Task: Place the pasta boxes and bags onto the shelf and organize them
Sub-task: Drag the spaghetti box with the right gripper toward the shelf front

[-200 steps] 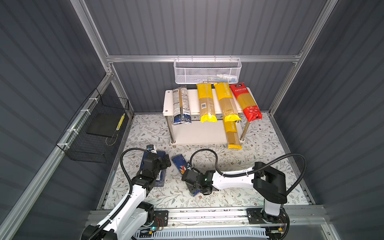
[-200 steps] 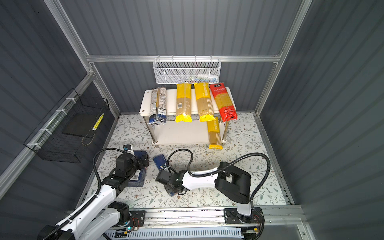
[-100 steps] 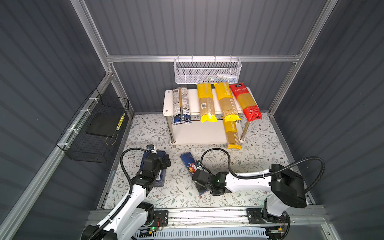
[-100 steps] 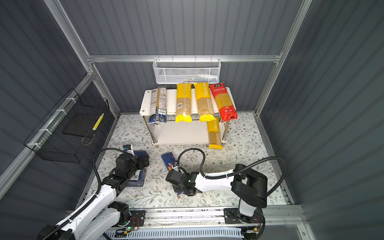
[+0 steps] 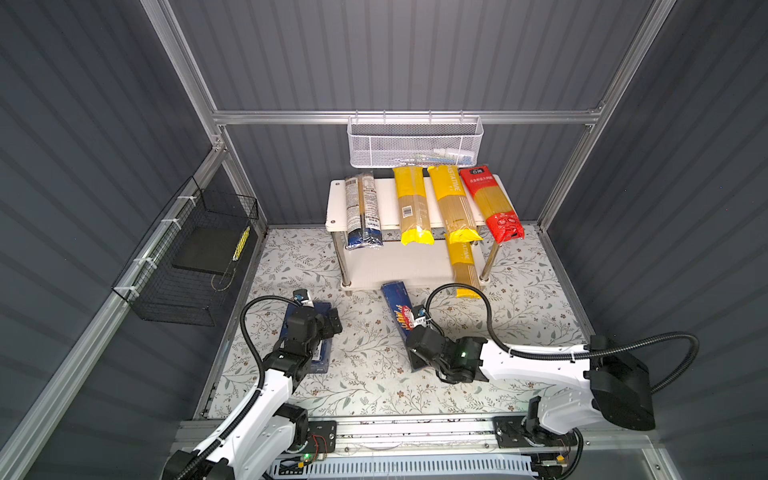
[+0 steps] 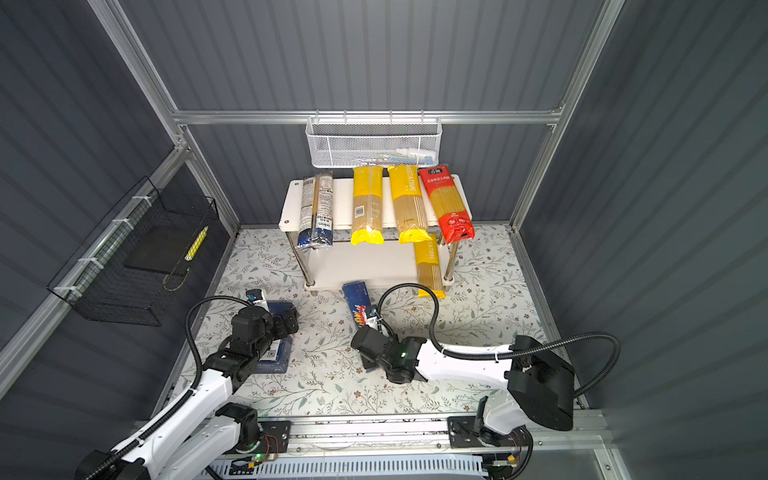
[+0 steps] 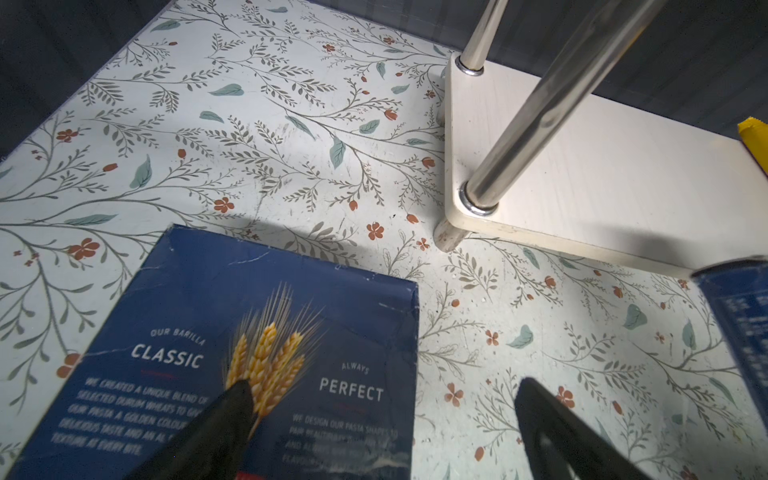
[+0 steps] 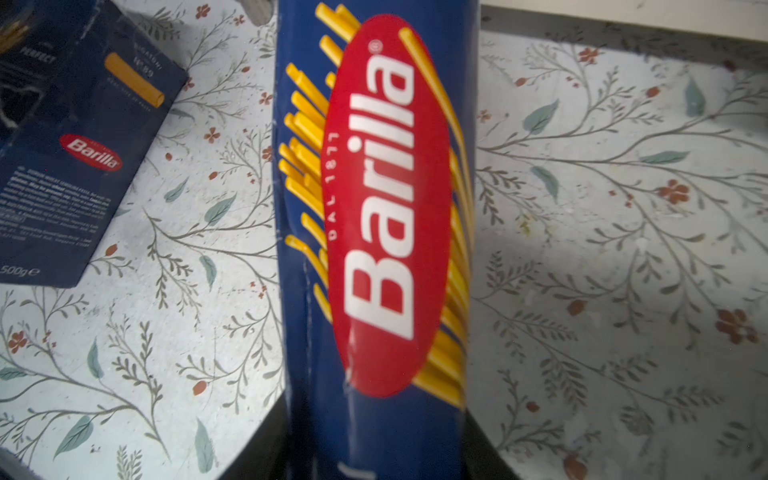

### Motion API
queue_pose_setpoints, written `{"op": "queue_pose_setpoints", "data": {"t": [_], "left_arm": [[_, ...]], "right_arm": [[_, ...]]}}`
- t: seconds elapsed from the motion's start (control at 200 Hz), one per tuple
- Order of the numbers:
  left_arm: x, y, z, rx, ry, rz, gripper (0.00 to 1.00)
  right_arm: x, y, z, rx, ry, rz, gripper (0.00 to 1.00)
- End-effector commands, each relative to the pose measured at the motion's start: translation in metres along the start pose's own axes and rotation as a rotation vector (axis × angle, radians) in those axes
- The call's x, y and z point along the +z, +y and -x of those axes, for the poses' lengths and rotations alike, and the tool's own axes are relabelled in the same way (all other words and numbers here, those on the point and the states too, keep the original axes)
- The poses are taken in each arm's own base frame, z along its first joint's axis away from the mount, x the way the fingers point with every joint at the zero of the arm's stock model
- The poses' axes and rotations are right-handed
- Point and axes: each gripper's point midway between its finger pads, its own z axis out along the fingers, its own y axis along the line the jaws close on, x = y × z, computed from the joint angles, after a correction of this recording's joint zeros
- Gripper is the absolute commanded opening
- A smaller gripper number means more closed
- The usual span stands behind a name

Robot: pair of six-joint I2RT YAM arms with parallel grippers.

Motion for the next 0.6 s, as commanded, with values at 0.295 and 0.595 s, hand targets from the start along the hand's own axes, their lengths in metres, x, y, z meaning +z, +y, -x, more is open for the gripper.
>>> {"op": "queue_pose_setpoints", "data": {"t": [0.295, 0.595], "left_arm": [[-0.001, -0.005, 0.005, 0.016, -0.013, -0.019, 0.99], [0.0, -0.006, 0.006, 0.016, -0.011, -0.022, 0.99]], "right_arm": [[-0.03, -0.069, 0.085, 0.136, -0.208, -0.122, 0.47], [-0.031, -0.097, 0.12, 0.147, -0.246, -0.159, 0.47]]}}
